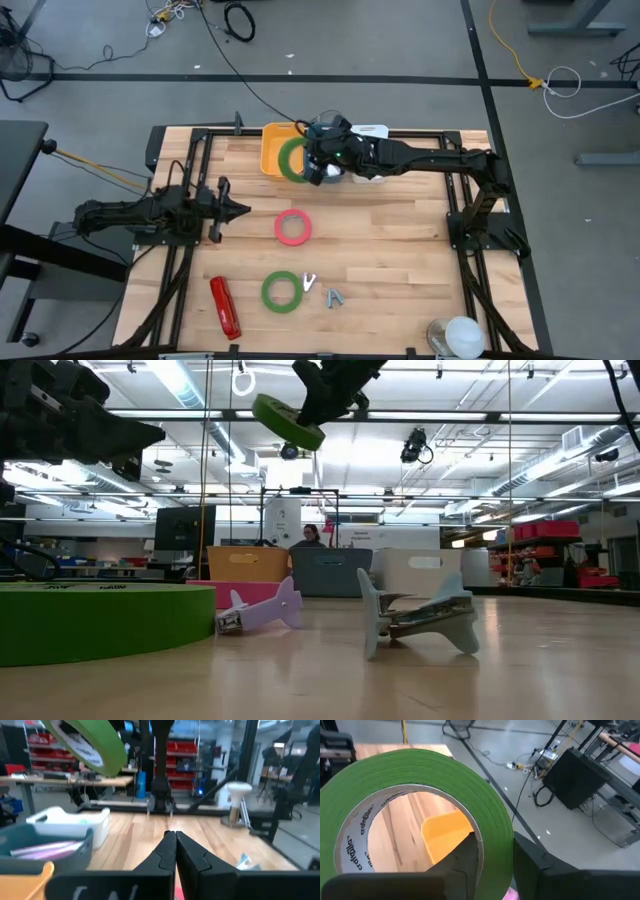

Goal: Pick and place Stapler, Stapler remover, tape
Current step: Put the right green tape into the yellow bin

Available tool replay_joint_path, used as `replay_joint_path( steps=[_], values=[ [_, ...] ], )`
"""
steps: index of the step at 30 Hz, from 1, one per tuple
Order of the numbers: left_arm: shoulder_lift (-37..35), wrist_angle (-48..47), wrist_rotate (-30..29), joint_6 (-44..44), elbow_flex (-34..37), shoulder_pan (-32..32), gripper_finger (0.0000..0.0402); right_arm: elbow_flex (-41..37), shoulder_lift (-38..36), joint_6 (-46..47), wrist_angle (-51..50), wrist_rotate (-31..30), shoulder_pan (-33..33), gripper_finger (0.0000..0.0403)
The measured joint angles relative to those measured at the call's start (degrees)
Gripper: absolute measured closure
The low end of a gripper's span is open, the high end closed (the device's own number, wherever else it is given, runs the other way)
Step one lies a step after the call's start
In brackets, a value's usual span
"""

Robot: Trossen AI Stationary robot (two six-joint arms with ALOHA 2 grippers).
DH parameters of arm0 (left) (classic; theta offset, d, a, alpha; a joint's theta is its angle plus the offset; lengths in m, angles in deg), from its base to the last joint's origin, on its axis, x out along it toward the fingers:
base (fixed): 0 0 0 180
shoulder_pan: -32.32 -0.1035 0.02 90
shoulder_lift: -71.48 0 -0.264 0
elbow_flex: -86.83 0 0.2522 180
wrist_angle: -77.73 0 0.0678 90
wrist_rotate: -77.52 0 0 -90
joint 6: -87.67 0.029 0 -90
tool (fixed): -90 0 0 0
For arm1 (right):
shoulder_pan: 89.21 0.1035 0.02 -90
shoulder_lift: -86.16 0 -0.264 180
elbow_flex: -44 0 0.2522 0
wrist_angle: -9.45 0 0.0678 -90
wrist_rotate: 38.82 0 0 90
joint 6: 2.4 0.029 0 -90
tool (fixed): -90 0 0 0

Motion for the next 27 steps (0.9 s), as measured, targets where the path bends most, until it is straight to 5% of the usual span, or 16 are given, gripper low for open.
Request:
replay_joint_path(
  steps=[17, 27],
  values=[
    [0.01, 17.74, -0.2, -25.09, 0.0, 0.02, 0.038, 0.0, -0.75, 1.49, 5.99, 10.28, -0.24, 0.0305],
    [5.32, 18.0, -2.94, -29.54, -3.13, 0.01, 0.0218, 0.0, -1.82, 3.85, 8.42, 14.79, -0.26, 0.0305]
  ],
)
